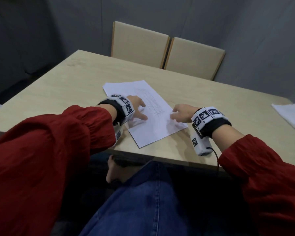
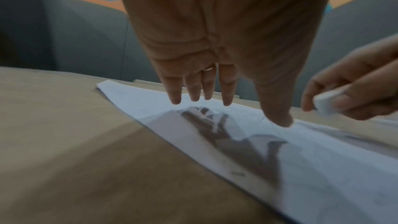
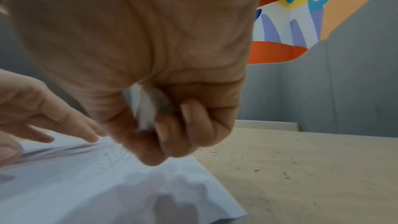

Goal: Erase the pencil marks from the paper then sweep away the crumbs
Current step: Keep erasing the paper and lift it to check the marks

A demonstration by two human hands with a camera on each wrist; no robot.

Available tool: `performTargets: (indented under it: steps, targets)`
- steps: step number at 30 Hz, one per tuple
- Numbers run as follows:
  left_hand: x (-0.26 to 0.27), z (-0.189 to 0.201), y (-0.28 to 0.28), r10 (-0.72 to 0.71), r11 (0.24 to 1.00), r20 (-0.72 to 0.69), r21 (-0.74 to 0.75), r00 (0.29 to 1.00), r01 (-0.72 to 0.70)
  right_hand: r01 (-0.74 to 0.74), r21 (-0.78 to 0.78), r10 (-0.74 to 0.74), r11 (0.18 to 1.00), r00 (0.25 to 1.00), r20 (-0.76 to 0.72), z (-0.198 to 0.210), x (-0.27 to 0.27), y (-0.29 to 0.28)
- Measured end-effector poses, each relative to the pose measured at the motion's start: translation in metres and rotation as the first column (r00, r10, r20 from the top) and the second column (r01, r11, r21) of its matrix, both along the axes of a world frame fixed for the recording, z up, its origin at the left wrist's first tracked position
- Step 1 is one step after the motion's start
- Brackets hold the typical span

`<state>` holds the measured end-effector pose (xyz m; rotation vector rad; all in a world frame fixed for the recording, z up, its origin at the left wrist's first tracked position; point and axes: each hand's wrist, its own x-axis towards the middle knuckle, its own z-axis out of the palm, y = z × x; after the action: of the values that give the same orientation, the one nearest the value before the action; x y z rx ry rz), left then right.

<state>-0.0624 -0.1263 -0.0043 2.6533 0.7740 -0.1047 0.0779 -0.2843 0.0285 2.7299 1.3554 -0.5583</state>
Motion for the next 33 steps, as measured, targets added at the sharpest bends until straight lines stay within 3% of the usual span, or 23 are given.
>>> performTargets:
  steps: [7, 13, 18, 21, 25, 29, 33]
  targets:
    - [0.018, -0.011, -0.009, -0.184, 0.975, -0.277, 0.073, 0.943, 0.212, 0.002, 0.193, -0.006, 0.981, 1.0, 0.023, -0.013, -0.004, 0.023]
    - [0.026, -0.011, -0.013, -0.204, 0.957, -0.406, 0.109, 0.891, 0.269, -0.071, 0.112, 0.056, 0.991, 0.989, 0.134, -0.03, -0.008, 0.041]
    - [0.025, -0.013, -0.012, -0.22, 0.958, -0.374, 0.09, 0.901, 0.271, -0.105, 0.07, 0.077, 0.992, 0.944, 0.321, -0.031, -0.007, 0.041]
    - [0.027, -0.016, -0.009, -0.213, 0.96, -0.356, 0.097, 0.91, 0.262, -0.199, 0.033, 0.169, 0.979, 0.898, 0.405, -0.029, -0.009, 0.046]
    - [0.026, -0.02, -0.008, -0.23, 0.954, -0.338, 0.107, 0.913, 0.28, -0.3, 0.002, 0.276, 0.954, 0.88, 0.386, -0.032, -0.019, 0.04]
    - [0.026, -0.019, -0.009, -0.224, 0.953, -0.333, 0.12, 0.916, 0.277, -0.247, 0.006, 0.219, 0.969, 0.872, 0.437, -0.026, -0.002, 0.045]
    - [0.024, -0.013, -0.01, -0.229, 0.95, -0.335, 0.129, 0.914, 0.285, -0.325, -0.044, 0.312, 0.945, 0.849, 0.427, -0.03, -0.018, 0.044]
